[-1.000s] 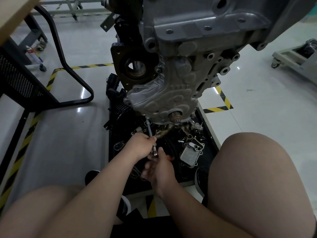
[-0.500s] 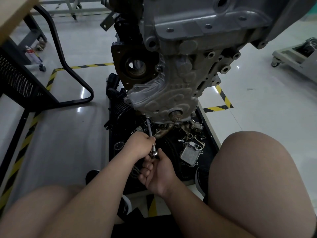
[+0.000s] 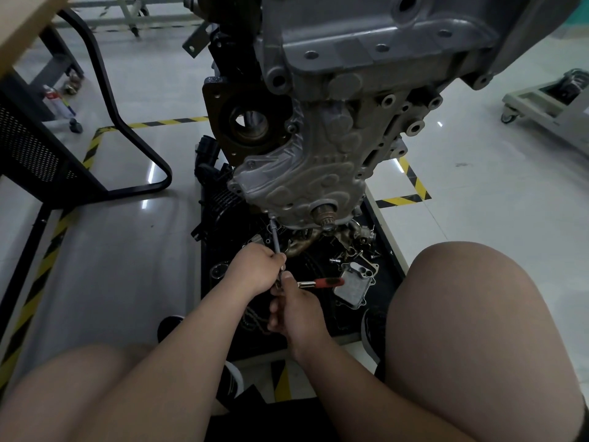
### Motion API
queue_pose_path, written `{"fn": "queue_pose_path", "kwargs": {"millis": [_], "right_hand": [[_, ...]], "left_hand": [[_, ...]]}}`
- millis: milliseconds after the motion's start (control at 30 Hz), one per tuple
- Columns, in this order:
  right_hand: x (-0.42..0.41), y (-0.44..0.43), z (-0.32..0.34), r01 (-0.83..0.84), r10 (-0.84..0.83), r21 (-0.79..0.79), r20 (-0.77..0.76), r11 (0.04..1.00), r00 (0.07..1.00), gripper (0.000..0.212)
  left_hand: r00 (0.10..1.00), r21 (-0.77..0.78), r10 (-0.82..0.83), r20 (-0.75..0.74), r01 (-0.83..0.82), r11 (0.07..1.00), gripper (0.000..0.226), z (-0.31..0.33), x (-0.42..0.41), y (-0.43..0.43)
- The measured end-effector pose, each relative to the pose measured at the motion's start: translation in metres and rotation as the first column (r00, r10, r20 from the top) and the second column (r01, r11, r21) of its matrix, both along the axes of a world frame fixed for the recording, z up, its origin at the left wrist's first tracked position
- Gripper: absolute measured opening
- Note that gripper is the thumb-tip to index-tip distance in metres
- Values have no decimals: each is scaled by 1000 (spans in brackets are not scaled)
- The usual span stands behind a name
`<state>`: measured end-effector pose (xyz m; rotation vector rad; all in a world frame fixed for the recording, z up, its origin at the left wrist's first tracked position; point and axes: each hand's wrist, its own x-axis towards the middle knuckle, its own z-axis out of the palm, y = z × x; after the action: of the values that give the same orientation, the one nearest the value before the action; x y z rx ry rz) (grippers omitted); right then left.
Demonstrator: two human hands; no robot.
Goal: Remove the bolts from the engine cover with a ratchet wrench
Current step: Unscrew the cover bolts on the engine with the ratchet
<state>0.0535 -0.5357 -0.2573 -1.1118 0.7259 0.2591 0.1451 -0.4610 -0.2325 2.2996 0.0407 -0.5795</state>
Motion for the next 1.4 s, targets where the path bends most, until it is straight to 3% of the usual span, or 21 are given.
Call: {"fn": "queue_pose_path", "kwargs": {"millis": [67, 167, 233, 300, 400, 467, 633, 800, 1000, 1400], "right_hand": [[-2, -3, -2, -30, 46, -221, 66, 975, 997, 43], [-2, -8, -7, -83, 170, -558, 104, 826, 980, 49], [-2, -10, -9, -97, 202, -642, 92, 760, 975, 53], [-1, -9, -10, -103, 193, -576, 97, 811, 976, 54], [1, -8, -8, -132, 151, -251, 60, 959, 987, 50], [2, -8, -6, -139, 139, -29, 12, 990, 990, 54], [4, -6, 0, -35, 57, 329, -57, 944, 997, 61], [2, -4, 8, 65, 2, 586, -113, 807, 994, 64], [2, -2, 14, 31, 36, 651, -89, 759, 995, 44], [5, -4, 17, -54, 117, 402, -132, 914, 984, 64]], "left_hand": [[1000, 4, 1, 6, -1, 1000, 37, 0, 0, 0], [1000, -3, 0, 0, 0, 1000, 37, 0, -1, 0], [1000, 1, 0, 3, 0, 1000, 37, 0, -1, 0], [1000, 15, -4, 11, 4, 1000, 39, 0, -1, -1], [1000, 8, 16, 2, -16, 1000, 42, -1, -1, -1], [1000, -3, 14, -19, -14, 1000, 42, 0, -1, -2], [997, -50, 24, -73, -28, 998, 39, 3, -2, -4], [990, -96, 48, -136, -61, 994, 37, 6, -3, -6], [993, -105, 53, -109, -65, 992, 37, 7, -3, -6], [1000, -41, -6, -21, 5, 999, 40, 4, -2, -1]]}}
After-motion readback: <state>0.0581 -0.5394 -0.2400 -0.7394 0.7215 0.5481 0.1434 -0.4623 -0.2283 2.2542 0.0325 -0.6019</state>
